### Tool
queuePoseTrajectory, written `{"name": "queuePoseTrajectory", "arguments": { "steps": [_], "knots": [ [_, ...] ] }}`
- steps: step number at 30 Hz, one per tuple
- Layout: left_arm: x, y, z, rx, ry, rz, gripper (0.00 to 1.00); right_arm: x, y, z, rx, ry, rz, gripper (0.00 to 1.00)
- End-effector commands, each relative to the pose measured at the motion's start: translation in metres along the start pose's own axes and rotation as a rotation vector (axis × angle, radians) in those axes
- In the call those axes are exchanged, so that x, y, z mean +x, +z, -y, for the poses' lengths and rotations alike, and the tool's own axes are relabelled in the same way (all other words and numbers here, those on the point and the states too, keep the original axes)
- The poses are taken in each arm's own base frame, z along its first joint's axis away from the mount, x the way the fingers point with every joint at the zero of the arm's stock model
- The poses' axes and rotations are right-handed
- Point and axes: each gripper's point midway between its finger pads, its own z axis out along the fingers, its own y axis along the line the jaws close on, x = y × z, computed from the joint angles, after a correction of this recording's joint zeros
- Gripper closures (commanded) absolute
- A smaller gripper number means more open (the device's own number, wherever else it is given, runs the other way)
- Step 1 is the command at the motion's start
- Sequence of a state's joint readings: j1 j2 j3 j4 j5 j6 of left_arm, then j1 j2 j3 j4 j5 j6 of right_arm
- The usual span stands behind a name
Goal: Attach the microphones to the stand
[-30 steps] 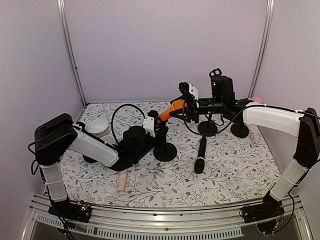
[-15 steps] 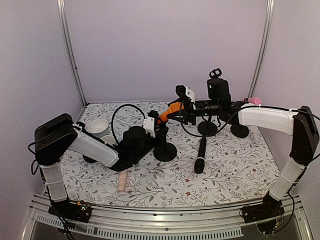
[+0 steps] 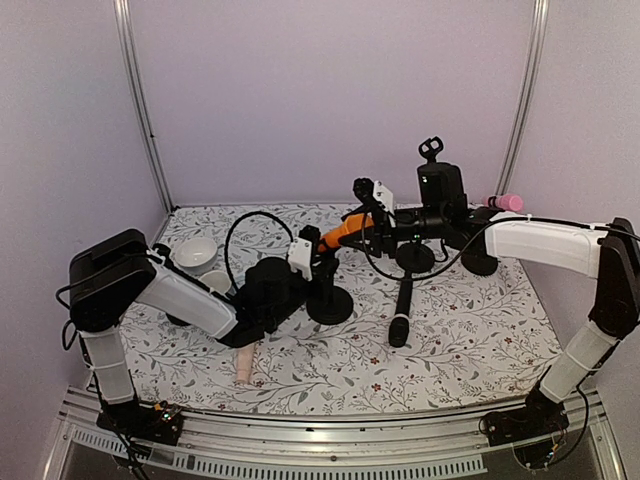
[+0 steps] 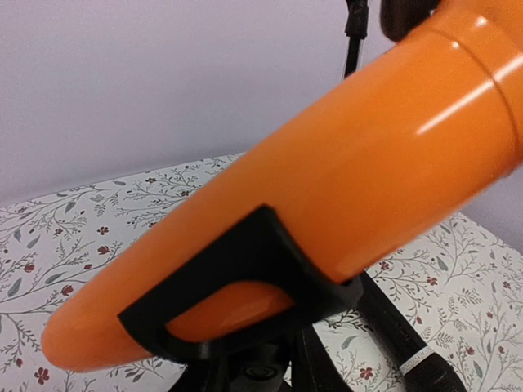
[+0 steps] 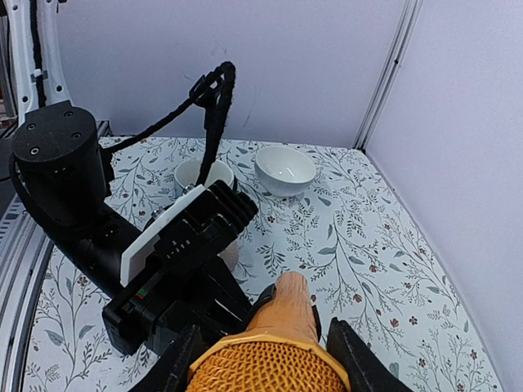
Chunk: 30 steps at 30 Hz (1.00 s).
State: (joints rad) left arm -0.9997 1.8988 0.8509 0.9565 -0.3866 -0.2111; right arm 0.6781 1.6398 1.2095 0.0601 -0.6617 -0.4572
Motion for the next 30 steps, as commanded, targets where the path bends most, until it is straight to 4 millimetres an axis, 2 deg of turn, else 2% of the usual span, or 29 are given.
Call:
{"name": "queuePoseTrajectory", "arguments": {
  "steps": [1,6,8,10,13,14,16,17,19,21,23,25,27,30],
  "knots": [
    [-0.045,-0.011,0.030,0.105,-0.019,0.150,1.00,0.091,-0.004,-0.057,-0.120,0.309,-0.270,1.00],
    [-0.045,-0.013,0.026,0.098,-0.023,0.165,1.00,0.110,-0.003,-0.060,-0.098,0.328,-0.299,0.99],
    [-0.047,-0.013,0.025,0.100,-0.021,0.171,1.00,0.110,-0.004,-0.061,-0.099,0.335,-0.298,0.98],
    [-0.047,-0.013,0.027,0.110,-0.011,0.171,1.00,0.103,-0.008,-0.062,-0.095,0.327,-0.286,0.97],
    [-0.048,-0.012,0.029,0.122,0.013,0.180,1.00,0.080,-0.015,-0.054,-0.065,0.288,-0.246,0.93],
    [-0.049,-0.012,0.030,0.126,0.020,0.184,1.00,0.069,-0.018,-0.051,-0.057,0.276,-0.230,0.88],
    [-0.050,-0.010,0.034,0.140,0.049,0.190,1.00,0.043,-0.024,-0.045,-0.052,0.245,-0.206,0.69],
    [-0.051,-0.008,0.036,0.148,0.065,0.191,1.00,0.031,-0.028,-0.044,-0.058,0.229,-0.207,0.59],
    [-0.052,-0.005,0.042,0.165,0.113,0.195,1.00,0.002,-0.038,-0.032,-0.035,0.141,-0.234,0.32],
    [-0.053,-0.003,0.044,0.172,0.146,0.198,1.00,-0.028,-0.056,-0.014,0.016,0.056,-0.226,0.18],
    [-0.055,0.001,0.041,0.171,0.160,0.203,1.00,-0.060,-0.085,-0.002,0.036,0.046,-0.144,0.06],
    [-0.059,0.006,0.036,0.177,0.166,0.213,1.00,-0.087,-0.120,0.005,0.057,0.047,-0.052,0.03],
    [-0.064,0.014,0.030,0.188,0.182,0.228,1.00,-0.092,-0.140,0.006,0.068,0.063,-0.020,0.02],
    [-0.079,0.026,0.026,0.235,0.194,0.264,1.00,-0.057,-0.156,0.000,0.064,0.135,-0.027,0.03]
  ]
}}
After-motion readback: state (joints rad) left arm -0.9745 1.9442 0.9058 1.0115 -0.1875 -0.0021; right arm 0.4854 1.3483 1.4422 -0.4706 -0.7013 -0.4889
